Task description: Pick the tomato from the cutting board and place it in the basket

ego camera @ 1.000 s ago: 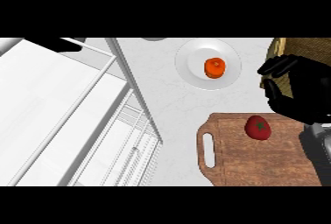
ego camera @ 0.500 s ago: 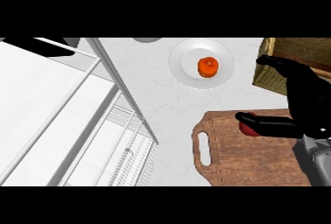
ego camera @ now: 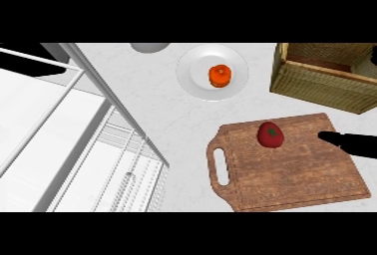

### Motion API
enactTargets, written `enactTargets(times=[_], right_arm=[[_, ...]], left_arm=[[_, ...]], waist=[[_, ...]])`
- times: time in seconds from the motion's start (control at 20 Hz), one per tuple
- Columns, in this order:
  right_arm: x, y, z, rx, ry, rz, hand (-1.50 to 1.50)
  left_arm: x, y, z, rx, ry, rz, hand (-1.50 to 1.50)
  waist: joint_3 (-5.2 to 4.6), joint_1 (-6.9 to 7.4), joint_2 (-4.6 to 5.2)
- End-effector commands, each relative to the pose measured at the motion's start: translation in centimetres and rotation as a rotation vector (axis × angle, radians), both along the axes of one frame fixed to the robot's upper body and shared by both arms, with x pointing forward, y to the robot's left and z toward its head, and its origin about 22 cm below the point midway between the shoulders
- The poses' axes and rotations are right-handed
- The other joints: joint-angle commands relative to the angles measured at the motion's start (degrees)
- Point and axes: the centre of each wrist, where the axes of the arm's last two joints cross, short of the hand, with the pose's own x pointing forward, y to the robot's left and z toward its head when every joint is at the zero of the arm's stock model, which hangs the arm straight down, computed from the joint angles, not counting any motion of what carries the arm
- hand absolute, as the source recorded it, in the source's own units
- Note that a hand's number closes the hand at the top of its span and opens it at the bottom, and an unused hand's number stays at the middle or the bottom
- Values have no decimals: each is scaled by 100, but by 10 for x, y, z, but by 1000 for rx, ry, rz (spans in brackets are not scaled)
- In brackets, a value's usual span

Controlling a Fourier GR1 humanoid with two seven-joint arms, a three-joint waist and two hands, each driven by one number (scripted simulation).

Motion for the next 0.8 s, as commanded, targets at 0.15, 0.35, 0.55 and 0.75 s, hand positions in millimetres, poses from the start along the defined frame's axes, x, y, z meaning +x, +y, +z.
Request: enactTargets(times=[0.15, 0.35, 0.55, 0.75], right_arm=[[-23, -32, 22, -271, 143, -77, -150], [-34, -40, 28, -393, 286, -71, -150], [-44, -48, 37, -465, 358, -84, -150], [-51, -47, 40, -501, 391, -74, -150]], left_arm=[[-55, -1, -96, -166, 500, 103, 0], [-61, 1, -93, -172, 501, 99, 0], [-67, 0, -95, -187, 513, 114, 0], [-68, -5, -98, -209, 513, 101, 0]], waist=[[-285, -212, 219], [-289, -153, 212], [-276, -176, 196], [-260, -151, 206]])
